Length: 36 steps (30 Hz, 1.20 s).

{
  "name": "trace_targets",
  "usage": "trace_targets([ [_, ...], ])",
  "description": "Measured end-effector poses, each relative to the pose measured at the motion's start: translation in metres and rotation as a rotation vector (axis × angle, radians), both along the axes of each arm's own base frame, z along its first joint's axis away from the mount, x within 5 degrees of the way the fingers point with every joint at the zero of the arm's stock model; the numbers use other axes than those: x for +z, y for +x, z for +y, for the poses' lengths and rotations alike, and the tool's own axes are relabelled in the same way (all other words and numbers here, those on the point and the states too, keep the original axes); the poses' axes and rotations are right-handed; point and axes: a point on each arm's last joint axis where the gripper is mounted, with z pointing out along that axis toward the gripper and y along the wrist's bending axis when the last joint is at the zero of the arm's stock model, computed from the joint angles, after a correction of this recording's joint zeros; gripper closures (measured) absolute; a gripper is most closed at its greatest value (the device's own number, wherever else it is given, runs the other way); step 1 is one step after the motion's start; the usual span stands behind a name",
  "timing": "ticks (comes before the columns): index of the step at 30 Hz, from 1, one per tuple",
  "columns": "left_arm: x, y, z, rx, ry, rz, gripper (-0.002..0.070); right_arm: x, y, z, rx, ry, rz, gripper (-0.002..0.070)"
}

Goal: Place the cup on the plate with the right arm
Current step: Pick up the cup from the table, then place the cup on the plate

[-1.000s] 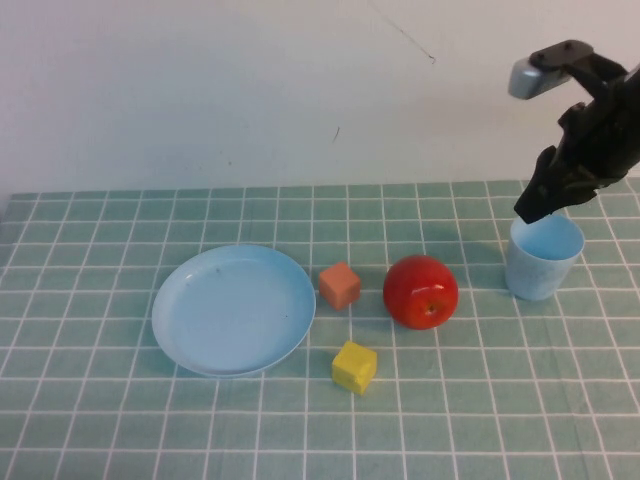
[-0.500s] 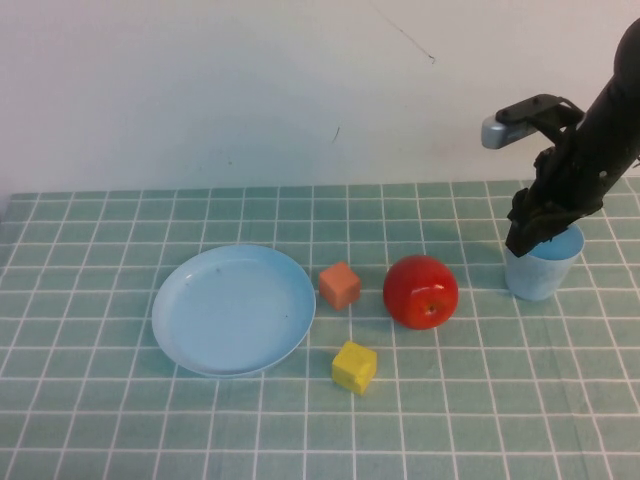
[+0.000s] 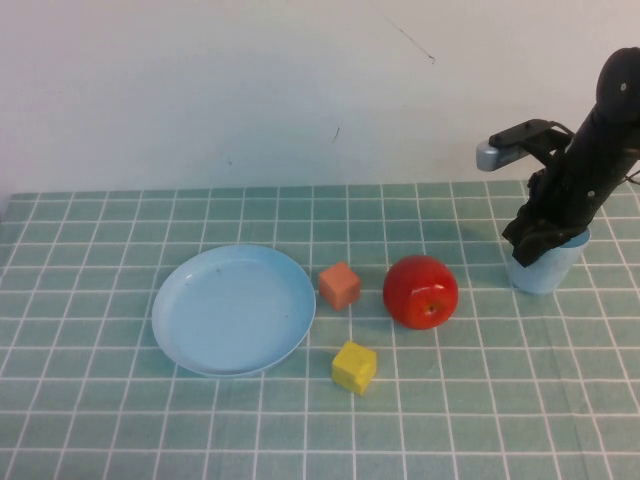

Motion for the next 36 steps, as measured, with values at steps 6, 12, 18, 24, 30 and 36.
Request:
trace_targets([
  [6, 0.0, 0.0, 0.0, 0.001, -0.002, 0.0, 0.0678, 0.029, -0.005, 0.012, 0.036, 0.003, -0.049, 0.065],
  [12, 0.0, 0.0, 0.0, 0.0, 0.0, 0.0, 0.0678, 0.086, -0.016, 0.063, 0.159, 0.039, -0.178, 0.065],
  [18, 0.0, 0.0, 0.0, 0.0, 0.0, 0.0, 0.0678, 0.115, -0.049, 0.15, 0.349, 0.12, -0.304, 0.065],
  [24, 0.0, 0.0, 0.0, 0.0, 0.0, 0.0, 0.0678, 0.111, -0.087, 0.223, 0.536, 0.185, -0.396, 0.065],
  [30, 0.0, 0.0, 0.0, 0.0, 0.0, 0.0, 0.0678, 0.069, -0.092, 0.253, 0.593, 0.167, -0.356, 0.065],
  [36, 0.0, 0.0, 0.0, 0.0, 0.0, 0.0, 0.0678, 0.027, -0.084, 0.259, 0.614, 0.122, -0.297, 0.065],
])
